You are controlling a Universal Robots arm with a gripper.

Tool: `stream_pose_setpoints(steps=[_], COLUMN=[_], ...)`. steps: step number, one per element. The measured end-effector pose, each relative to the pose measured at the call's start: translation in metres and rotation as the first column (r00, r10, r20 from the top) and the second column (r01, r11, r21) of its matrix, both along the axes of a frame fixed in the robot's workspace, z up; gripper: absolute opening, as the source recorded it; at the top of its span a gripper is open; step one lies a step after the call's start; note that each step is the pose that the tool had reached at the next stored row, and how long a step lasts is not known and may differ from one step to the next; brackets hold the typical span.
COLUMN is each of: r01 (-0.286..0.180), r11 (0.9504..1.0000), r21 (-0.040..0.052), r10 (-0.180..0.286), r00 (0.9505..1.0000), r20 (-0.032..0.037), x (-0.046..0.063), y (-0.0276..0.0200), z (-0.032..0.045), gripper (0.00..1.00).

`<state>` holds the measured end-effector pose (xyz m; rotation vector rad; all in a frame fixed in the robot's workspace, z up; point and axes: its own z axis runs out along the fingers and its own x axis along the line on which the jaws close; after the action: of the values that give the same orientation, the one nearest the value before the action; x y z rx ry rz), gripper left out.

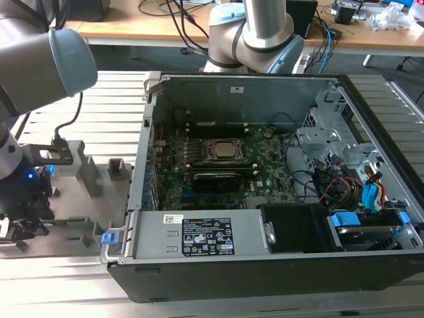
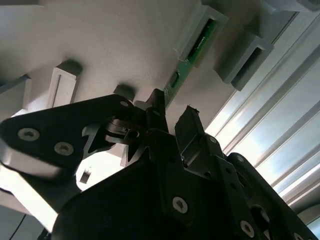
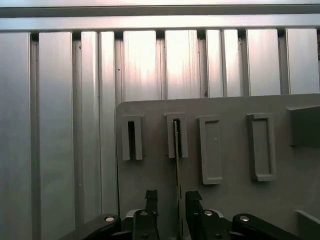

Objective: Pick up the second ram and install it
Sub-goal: 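Pick up the second ram and move it above second insertion slot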

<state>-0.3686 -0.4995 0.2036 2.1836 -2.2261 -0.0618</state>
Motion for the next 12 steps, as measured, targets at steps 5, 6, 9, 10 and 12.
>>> stream_pose_setpoints(steps=[5, 6, 9, 10, 12], r01=[-0.036, -0.041, -0.041, -0.041, -0.041], r11=[0.9994, 0.9992, 0.9992, 0.9992, 0.9992], r21=[0.0002, 0.0, 0.0007, 0.0009, 0.0012], r10=[0.036, 0.041, 0.041, 0.041, 0.041], r00=[0.9994, 0.9992, 0.9992, 0.9992, 0.9992], r20=[0.0002, 0.0, 0.0002, 0.0001, 0.0002], x=[0.0, 0.0, 0.0001, 0.0001, 0.0], y=[0.007, 0.007, 0.0071, 0.0071, 0.0071], z=[-0.0053, -0.0055, -0.0056, -0.0056, -0.0056], gripper=[0.36, 0.36, 0.36, 0.28, 0.14])
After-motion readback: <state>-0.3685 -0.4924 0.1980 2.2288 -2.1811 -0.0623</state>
